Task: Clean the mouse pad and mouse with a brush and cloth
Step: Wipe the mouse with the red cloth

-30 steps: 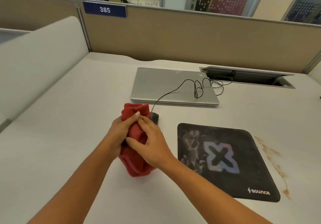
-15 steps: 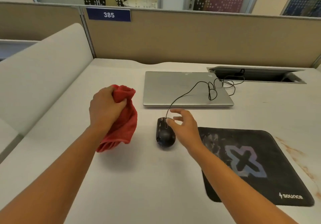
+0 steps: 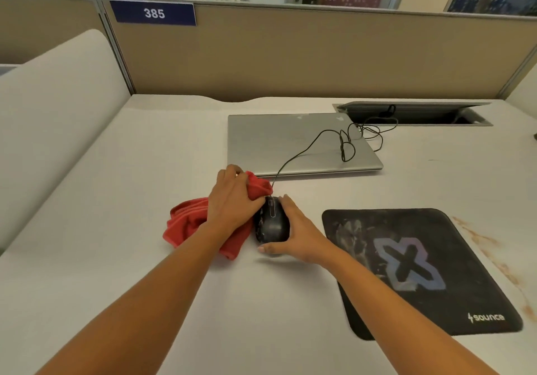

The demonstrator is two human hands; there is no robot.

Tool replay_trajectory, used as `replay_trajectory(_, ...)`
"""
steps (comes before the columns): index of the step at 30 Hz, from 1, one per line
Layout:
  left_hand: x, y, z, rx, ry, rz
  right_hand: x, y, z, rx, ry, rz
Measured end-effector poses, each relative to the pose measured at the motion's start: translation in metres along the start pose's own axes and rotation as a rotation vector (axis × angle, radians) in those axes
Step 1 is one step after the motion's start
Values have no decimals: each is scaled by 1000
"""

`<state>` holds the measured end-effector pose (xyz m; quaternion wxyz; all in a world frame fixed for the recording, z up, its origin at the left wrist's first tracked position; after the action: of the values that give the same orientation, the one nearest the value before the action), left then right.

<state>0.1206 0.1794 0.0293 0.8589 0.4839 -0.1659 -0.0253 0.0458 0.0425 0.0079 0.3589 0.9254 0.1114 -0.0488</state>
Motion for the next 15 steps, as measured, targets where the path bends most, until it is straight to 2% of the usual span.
replay_trajectory(3,-2,-4,-6,-111,-49,-53,2,2,3,-19,14,-1)
replay_trajectory(7,-10,-8,-5,-343,-43,-228,4,3,6,-12,24,4)
replay_trajectory(11,-14,-10,-4,-238,-126,-292,2,3,9,0,32,40)
replay_trajectory(15,-21,-8,-5,-242,-174,-314,2,2,9,30,58,50)
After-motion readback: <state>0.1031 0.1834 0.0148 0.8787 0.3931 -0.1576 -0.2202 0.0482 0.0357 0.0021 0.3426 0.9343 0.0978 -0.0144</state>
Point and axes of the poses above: each hand's wrist, its own x-axis towards the middle knuckle, its own y-axis out of the back of the hand, z = x × y, the point moved 3 cm from there along x, towards the middle knuckle, and after that the axes turned 4 degrees about -x, right-handed, at the moved point
